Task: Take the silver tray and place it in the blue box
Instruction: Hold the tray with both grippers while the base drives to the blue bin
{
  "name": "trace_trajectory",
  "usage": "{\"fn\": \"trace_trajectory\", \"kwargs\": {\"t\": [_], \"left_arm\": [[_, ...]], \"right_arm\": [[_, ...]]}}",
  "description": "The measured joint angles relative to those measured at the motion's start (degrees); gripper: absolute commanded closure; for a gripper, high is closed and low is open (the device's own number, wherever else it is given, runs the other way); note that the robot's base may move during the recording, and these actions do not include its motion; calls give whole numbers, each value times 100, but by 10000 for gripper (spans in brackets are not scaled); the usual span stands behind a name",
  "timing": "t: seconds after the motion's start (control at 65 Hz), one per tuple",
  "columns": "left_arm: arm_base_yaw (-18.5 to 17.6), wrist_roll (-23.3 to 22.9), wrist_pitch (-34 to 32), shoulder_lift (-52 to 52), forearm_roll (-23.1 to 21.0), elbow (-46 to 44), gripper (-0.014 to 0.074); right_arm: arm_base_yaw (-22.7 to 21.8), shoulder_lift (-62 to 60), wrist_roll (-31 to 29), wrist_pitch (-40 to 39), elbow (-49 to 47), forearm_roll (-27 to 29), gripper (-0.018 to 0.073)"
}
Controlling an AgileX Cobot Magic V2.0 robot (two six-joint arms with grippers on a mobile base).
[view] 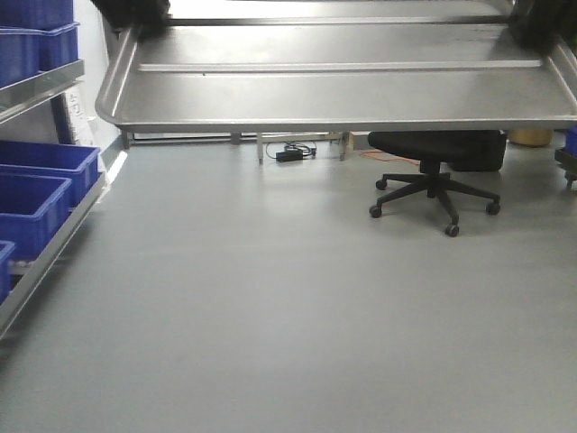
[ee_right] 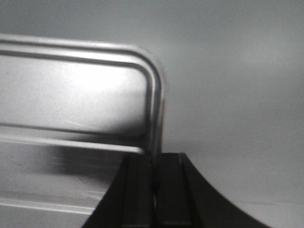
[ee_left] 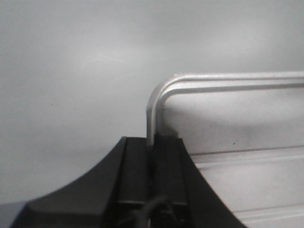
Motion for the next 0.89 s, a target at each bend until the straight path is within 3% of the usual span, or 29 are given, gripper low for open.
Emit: {"fn": "trace_trajectory", "kwargs": {"t": [0.892], "left_arm": [[0,0,9,10,0,-13,701]], "right_arm": [[0,0,0,0,0,0,500]]}}
